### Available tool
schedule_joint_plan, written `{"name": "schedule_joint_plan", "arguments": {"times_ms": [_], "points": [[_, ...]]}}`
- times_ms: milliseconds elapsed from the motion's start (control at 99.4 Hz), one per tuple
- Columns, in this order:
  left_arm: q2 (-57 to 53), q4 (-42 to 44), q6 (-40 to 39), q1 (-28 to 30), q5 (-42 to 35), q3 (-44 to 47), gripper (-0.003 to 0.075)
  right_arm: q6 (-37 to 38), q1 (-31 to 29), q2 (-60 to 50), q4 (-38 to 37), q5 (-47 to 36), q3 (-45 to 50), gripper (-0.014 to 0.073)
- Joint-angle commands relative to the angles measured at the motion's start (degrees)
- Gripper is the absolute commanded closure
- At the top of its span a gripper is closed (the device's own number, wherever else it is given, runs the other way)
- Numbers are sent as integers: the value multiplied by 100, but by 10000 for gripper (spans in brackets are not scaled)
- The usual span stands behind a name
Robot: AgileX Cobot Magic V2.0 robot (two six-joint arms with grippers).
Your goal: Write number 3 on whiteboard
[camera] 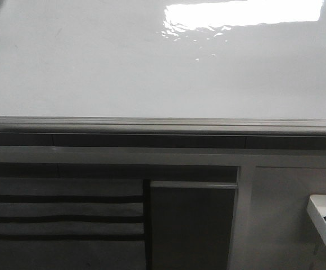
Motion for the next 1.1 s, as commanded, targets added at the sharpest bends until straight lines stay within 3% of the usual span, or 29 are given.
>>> {"name": "schedule_joint_plan", "arguments": {"times_ms": [0, 503, 815, 1087], "points": [[461, -68, 11, -89, -515, -518, 274, -87, 155, 133, 5, -553, -217, 32], [2510, -48, 19, -99, -675, -2133, 346, -87, 209, 263, 5, -519, -217, 32], [2676, -43, 72, -99, -961, -2244, 419, -87, 209, 263, 5, -519, -217, 31], [2676, -43, 72, -99, -985, -2244, 536, -87, 209, 263, 5, -519, -217, 32]]}}
